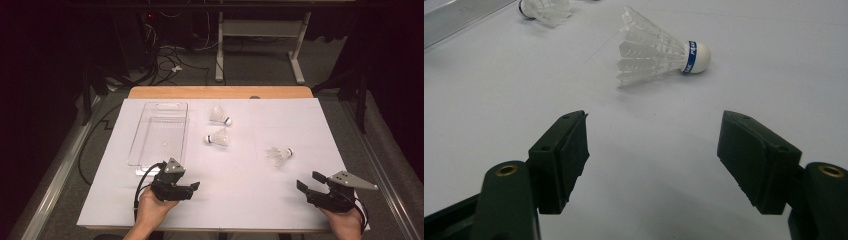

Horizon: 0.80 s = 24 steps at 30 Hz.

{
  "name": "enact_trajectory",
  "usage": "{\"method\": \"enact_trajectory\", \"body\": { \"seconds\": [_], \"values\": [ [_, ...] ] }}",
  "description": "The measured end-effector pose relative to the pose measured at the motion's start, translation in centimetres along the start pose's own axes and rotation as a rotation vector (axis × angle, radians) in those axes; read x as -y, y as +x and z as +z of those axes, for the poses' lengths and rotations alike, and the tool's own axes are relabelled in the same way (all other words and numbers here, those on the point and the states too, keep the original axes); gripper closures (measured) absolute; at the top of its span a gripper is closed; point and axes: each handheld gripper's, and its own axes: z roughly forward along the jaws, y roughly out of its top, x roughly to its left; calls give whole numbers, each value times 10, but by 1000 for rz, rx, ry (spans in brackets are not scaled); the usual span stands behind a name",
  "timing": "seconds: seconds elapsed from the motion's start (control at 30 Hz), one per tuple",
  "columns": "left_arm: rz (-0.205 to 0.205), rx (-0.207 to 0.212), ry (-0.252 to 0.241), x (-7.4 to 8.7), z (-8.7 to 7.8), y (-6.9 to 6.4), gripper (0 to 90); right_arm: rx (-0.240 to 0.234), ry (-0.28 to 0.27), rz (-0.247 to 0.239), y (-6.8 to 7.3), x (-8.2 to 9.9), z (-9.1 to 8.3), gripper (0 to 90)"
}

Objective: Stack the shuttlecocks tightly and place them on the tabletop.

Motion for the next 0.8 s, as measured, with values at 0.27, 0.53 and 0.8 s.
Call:
{"method": "enact_trajectory", "body": {
  "seconds": [0.27,0.53,0.8],
  "values": [
    [-11,-4,-18,6,-4,3,333,1,0,1,0,0,0,289],
    [-11,-25,-34,12,-10,6,329,1,1,1,0,0,0,289],
    [-34,-39,-57,19,-18,12,329,2,3,2,0,0,0,289]
  ]
}}
